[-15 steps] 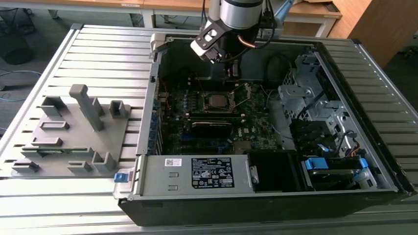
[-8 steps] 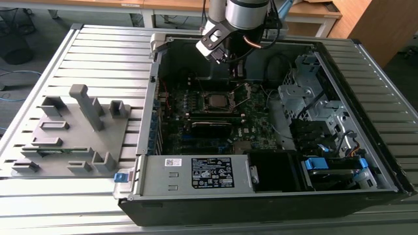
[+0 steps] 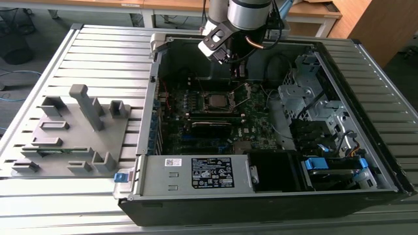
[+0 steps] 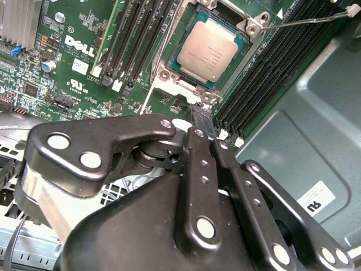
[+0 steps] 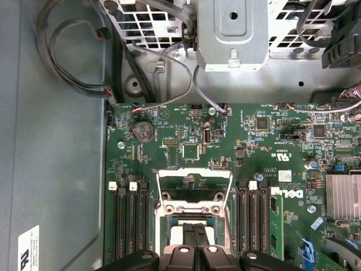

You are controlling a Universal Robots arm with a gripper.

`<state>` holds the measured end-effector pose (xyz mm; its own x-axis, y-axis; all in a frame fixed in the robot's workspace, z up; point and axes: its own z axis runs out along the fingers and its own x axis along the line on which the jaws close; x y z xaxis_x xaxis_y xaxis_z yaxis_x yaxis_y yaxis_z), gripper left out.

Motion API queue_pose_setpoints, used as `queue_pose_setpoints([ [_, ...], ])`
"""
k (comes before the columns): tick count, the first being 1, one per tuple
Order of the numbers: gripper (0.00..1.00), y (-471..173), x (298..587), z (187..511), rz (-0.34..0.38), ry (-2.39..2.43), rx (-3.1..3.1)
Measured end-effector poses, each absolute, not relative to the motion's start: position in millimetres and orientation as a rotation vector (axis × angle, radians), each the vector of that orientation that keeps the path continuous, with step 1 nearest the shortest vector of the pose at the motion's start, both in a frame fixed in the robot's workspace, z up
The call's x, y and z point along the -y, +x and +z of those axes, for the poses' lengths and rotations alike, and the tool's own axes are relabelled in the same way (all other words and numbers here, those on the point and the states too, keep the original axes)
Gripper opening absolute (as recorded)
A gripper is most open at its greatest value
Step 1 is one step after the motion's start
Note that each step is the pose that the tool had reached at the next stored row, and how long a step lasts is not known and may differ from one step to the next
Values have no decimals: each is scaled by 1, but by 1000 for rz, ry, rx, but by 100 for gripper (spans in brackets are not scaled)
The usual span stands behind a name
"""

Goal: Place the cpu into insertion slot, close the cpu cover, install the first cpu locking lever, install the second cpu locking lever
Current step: 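Close the cpu cover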

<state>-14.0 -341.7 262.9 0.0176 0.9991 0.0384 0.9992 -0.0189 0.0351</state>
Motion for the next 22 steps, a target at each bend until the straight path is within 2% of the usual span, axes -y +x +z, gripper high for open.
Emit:
queue_pose_setpoints([
  [22,11,-4,342,263,-82,-2239,2199],
])
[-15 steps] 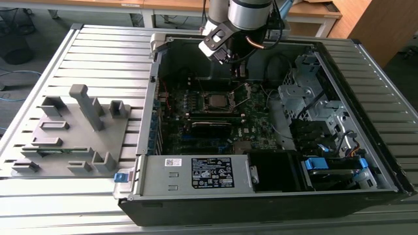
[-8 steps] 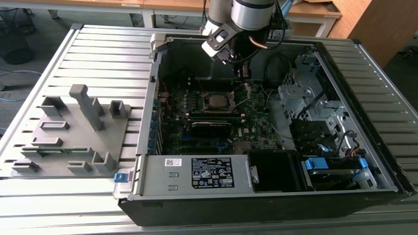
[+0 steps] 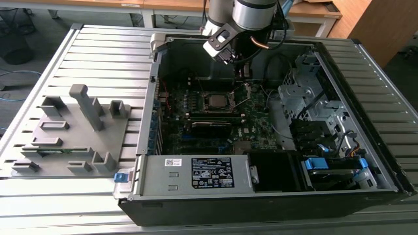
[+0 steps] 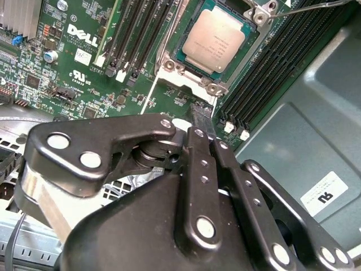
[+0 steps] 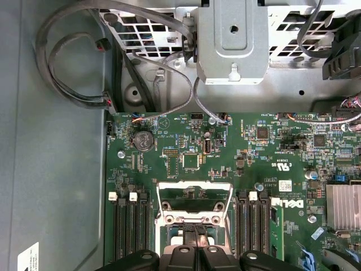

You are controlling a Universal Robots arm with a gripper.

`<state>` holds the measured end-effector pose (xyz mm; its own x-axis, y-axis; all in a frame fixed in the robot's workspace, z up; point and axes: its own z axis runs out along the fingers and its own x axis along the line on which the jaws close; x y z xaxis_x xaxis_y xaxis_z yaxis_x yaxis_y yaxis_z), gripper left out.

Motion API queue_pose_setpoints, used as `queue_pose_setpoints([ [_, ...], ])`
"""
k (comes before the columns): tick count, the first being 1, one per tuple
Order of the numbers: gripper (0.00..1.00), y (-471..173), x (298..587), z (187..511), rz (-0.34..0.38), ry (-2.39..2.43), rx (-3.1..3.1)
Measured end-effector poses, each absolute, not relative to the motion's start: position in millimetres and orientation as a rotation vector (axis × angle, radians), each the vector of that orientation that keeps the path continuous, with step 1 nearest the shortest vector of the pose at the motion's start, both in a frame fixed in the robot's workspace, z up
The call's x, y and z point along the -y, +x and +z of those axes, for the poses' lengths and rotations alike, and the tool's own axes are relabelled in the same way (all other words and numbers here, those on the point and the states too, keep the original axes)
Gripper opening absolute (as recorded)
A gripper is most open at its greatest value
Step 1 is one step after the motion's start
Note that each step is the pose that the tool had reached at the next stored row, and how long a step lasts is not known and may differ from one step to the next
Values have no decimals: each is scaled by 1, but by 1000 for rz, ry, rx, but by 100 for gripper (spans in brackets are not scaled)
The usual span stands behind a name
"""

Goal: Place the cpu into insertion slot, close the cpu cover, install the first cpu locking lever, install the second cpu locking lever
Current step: 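Close the cpu cover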

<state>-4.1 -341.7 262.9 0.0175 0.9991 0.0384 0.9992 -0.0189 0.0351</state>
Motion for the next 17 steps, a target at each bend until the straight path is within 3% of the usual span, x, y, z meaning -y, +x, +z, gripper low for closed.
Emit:
queue_pose_setpoints([
  [17,11,13,342,262,-82,-2239,2199],
])
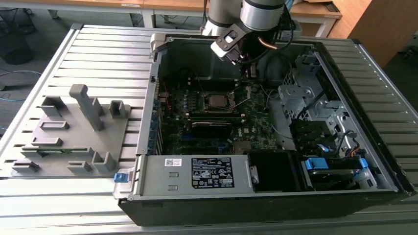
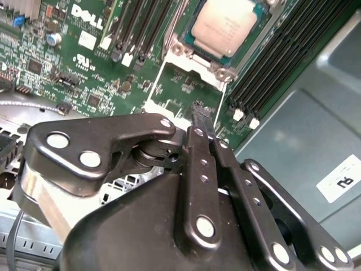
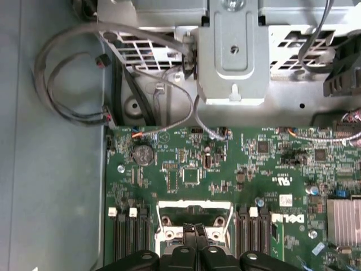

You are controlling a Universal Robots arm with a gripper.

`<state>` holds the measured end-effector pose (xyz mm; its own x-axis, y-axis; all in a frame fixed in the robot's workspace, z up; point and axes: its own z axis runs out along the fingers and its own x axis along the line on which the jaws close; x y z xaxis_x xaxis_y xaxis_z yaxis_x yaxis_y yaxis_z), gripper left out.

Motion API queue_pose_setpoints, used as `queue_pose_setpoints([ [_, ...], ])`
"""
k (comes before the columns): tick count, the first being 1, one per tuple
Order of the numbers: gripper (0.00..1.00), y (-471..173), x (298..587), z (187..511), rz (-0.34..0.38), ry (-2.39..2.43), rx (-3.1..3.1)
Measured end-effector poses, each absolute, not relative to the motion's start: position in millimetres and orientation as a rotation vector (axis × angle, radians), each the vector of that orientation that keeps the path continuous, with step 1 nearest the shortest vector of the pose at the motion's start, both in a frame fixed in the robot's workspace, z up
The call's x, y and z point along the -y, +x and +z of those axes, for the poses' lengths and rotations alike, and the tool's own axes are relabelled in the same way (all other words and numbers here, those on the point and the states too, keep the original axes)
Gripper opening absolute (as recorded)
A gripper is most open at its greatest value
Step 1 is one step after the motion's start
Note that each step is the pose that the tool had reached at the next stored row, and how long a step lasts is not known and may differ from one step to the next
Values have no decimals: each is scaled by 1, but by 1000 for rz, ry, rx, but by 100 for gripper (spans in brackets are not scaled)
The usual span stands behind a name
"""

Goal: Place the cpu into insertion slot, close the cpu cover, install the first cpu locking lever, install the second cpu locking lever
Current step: 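Close the cpu cover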

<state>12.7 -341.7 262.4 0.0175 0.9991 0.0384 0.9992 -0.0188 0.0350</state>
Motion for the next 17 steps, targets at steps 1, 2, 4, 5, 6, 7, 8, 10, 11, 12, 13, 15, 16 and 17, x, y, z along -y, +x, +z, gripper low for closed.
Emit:
queue_pose_setpoints([
  [1,11,15,342,262,-82,-2239,2199],
  [2,11,17,342,262,-82,-2239,2199],
  [4,11,21,342,262,-82,-2240,2199],
  [5,11,23,342,262,-82,-2239,2199],
  [6,11,25,342,262,-82,-2239,2199],
  [7,11,27,342,262,-82,-2239,2199],
  [8,11,29,342,262,-82,-2240,2199],
  [10,11,33,342,262,-82,-2239,2199],
  [11,11,35,342,262,-82,-2239,2199],
  [12,11,37,342,262,-82,-2239,2199],
  [13,11,39,342,262,-82,-2240,2199],
  [15,11,43,342,262,-82,-2239,2199],
  [16,11,45,342,262,-82,-2239,2199],
  [17,11,46,342,262,-82,-2239,2199],
])
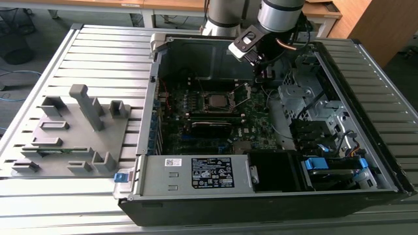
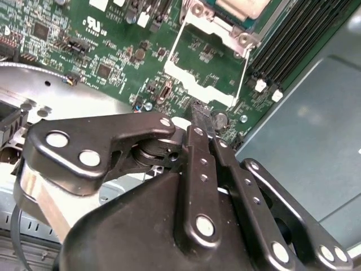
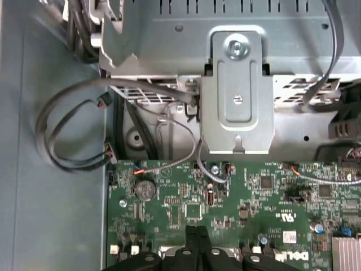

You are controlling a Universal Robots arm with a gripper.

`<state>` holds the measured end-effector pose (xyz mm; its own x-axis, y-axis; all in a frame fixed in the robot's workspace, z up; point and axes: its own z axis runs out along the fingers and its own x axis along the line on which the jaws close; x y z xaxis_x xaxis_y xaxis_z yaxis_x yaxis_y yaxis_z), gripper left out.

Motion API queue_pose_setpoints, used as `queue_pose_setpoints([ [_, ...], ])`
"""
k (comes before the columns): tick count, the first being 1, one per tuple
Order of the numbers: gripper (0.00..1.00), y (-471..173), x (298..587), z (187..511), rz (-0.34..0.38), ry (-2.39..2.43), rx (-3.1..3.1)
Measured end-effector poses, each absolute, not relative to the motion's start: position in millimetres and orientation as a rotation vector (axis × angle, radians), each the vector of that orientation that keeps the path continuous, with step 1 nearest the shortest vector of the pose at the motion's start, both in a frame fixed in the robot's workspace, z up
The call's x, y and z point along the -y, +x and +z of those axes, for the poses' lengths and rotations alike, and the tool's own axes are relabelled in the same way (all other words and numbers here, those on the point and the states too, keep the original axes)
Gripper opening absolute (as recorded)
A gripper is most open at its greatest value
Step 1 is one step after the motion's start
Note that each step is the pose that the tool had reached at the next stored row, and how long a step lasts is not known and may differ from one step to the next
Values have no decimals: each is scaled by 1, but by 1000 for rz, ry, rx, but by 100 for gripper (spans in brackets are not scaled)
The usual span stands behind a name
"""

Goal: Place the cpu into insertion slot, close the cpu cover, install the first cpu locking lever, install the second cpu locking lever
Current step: 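Close the cpu cover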

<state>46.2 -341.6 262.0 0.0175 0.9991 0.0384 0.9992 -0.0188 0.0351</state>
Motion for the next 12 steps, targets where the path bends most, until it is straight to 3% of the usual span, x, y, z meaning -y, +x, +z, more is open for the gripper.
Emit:
queue_pose_setpoints([
  [12,11,49,342,258,-82,-2239,2199],
])
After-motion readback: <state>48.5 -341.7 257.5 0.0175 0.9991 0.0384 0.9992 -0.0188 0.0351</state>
